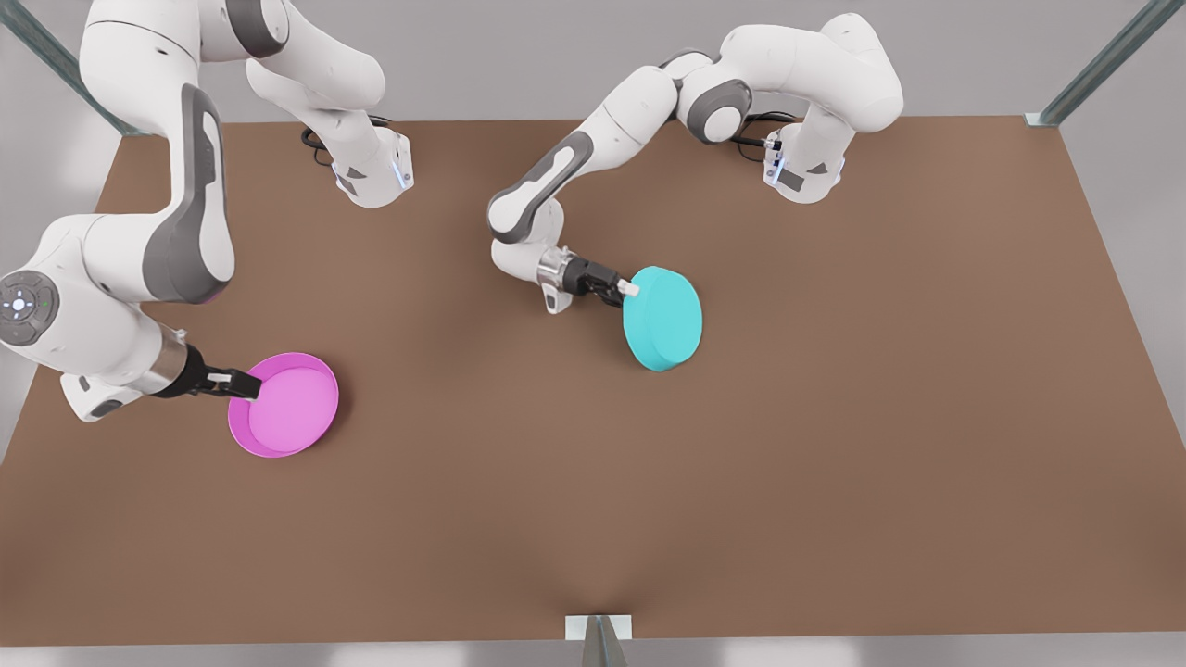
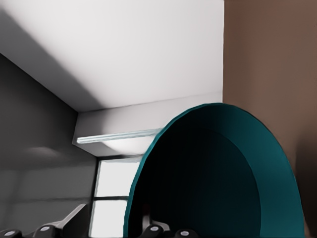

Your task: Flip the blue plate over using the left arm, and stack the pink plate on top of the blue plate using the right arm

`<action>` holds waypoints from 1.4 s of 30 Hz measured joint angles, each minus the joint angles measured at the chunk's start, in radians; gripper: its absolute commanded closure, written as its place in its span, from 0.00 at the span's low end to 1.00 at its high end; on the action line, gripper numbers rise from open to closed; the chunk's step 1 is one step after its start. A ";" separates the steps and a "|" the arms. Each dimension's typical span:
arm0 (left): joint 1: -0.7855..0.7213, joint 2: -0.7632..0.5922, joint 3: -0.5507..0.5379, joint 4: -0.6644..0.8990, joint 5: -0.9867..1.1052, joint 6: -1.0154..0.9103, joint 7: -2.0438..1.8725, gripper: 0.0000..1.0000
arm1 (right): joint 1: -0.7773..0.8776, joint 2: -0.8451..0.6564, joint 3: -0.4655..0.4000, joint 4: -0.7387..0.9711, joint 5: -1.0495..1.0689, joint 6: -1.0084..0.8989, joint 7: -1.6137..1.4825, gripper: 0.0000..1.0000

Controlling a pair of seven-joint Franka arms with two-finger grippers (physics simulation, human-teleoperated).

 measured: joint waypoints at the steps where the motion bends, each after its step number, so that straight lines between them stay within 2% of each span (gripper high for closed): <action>1: 0.000 0.000 0.001 0.023 -0.031 0.033 -0.097 0.00 | 0.004 -0.002 0.001 0.000 0.004 -0.006 0.001 0.00; 8: -0.034 -0.005 0.134 0.043 -0.328 0.259 -0.508 0.00 | -0.012 -0.008 0.008 0.001 0.003 -0.006 0.000 0.00; 13: -0.044 -0.009 0.191 0.073 -0.529 0.374 -0.689 0.00 | -0.013 -0.011 -0.002 0.017 -0.004 -0.006 0.000 0.00; 16: -0.075 -0.015 0.311 0.078 -0.674 0.438 -0.747 0.00 | -0.012 -0.011 -0.002 0.017 -0.003 -0.006 0.001 0.00; 18: -0.109 -0.023 0.439 0.087 -0.802 0.451 -0.748 0.00 | -0.012 -0.011 -0.002 0.017 0.000 -0.007 0.000 0.00; 19: -0.111 -0.031 0.455 0.087 -0.860 0.451 -0.748 0.00 | -0.011 -0.011 -0.002 0.017 -0.001 -0.007 0.001 0.00; 20: -0.101 -0.074 0.464 0.087 -0.914 0.446 -0.729 0.00 | -0.012 -0.011 -0.002 0.017 -0.003 -0.006 0.002 0.00; 21: -0.078 -0.197 0.468 0.080 -0.968 0.402 -0.581 0.00 | -0.013 -0.011 -0.002 0.017 -0.005 -0.005 0.002 0.00; 22: 0.006 -0.358 0.461 0.073 -1.020 0.302 -0.344 0.00 | -0.011 -0.010 -0.002 0.017 -0.006 -0.003 0.002 0.00; 24: 0.189 -0.589 0.461 0.067 -1.094 0.136 0.097 0.00 | -0.013 -0.011 -0.003 0.023 -0.008 -0.003 0.003 0.00; 25: 0.328 -0.732 0.439 0.029 -1.119 0.127 0.261 0.00 | -0.013 -0.012 -0.003 0.023 -0.008 -0.003 0.002 0.00; 26: 0.591 -0.939 0.170 -0.143 -1.124 0.238 0.330 0.00 | -0.009 -0.016 -0.003 0.023 -0.008 -0.006 0.003 0.00; 27: 0.920 -1.074 -0.162 -0.300 -1.101 0.336 0.336 0.00 | -0.012 -0.017 -0.003 0.023 -0.007 -0.007 0.003 0.00; 29: 1.267 -1.140 -0.413 -0.377 -1.063 0.355 0.365 0.00 | -0.009 -0.026 -0.003 0.031 -0.008 -0.032 0.004 0.00; 30: 1.341 -1.151 -0.458 -0.380 -1.051 0.353 0.367 0.00 | -0.013 -0.029 -0.005 0.038 -0.009 -0.035 0.003 0.00; 31: 1.352 -1.148 -0.463 -0.379 -1.044 0.341 0.355 0.00 | -0.013 -0.030 -0.006 0.038 -0.010 -0.035 0.005 0.00; 34: 1.297 -1.144 -0.473 -0.363 -1.032 0.309 0.373 0.00 | 0.001 -0.024 -0.002 0.037 -0.009 -0.052 0.005 0.00; 38: 1.348 -1.144 -0.462 -0.326 -1.020 0.274 0.362 0.00 | 0.002 -0.020 0.006 0.037 -0.009 -0.054 0.005 0.00; 42: 1.306 -1.139 -0.473 -0.325 -1.018 0.273 0.355 0.00 | 0.005 -0.016 0.007 0.037 -0.009 -0.052 0.005 0.00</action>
